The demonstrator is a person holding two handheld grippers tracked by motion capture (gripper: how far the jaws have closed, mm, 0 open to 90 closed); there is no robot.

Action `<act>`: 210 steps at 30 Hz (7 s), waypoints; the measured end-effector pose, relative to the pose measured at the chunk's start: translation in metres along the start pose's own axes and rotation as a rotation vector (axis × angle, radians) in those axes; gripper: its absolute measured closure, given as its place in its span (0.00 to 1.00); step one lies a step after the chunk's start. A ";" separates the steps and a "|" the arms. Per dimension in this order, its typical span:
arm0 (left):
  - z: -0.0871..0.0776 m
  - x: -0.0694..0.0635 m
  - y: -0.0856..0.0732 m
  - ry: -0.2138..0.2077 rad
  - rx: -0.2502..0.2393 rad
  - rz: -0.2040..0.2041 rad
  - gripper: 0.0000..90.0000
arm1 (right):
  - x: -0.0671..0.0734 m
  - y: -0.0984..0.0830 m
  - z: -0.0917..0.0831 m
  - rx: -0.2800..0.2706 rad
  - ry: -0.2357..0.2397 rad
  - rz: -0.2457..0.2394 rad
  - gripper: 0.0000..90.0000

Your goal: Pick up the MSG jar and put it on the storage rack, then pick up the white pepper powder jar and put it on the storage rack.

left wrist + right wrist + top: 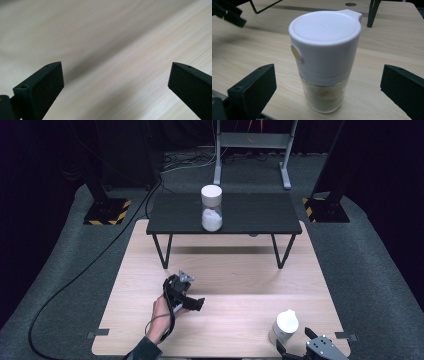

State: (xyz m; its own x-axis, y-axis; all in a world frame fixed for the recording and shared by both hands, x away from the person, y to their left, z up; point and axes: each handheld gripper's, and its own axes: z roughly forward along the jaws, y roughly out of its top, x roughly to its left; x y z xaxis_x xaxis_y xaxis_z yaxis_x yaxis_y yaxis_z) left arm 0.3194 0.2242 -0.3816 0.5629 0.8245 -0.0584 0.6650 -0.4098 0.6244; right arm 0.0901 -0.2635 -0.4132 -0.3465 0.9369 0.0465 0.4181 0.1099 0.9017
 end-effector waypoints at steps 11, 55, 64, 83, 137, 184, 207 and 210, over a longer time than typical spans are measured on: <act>0.013 -0.009 -0.043 0.039 -0.032 -0.023 0.00 | 0.001 -0.001 0.001 -0.002 0.004 -0.002 0.00; 0.013 -0.012 -0.073 0.065 -0.133 0.008 0.00 | 0.020 0.015 0.012 0.023 -0.018 -0.054 0.00; 0.011 -0.013 -0.076 0.061 -0.134 0.011 0.00 | 0.021 0.006 0.018 0.017 -0.023 -0.043 0.00; 0.011 -0.013 -0.076 0.061 -0.134 0.010 0.00 | 0.017 -0.010 0.050 -0.003 -0.077 -0.048 0.00; 0.011 -0.014 -0.076 0.064 -0.135 0.012 0.01 | -0.008 0.024 0.038 -0.071 -0.009 -0.052 0.34; 0.011 -0.014 -0.077 0.065 -0.135 0.011 0.01 | -0.041 0.119 0.087 -0.091 0.108 -0.087 0.34; 0.011 -0.014 -0.076 0.065 -0.135 0.011 0.01 | -0.077 0.156 0.113 -0.032 0.218 -0.115 0.34; 0.011 -0.014 -0.077 0.065 -0.135 0.010 0.01 | -0.081 0.163 0.116 -0.019 0.224 -0.117 0.34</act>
State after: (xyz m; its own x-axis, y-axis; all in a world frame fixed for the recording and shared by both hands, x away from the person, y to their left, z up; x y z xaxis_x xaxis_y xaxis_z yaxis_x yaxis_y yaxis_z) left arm 0.2660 0.2398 -0.4371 0.5333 0.8459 -0.0037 0.5849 -0.3655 0.7241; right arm 0.2836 -0.2831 -0.3196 -0.5698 0.8211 0.0330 0.3492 0.2056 0.9142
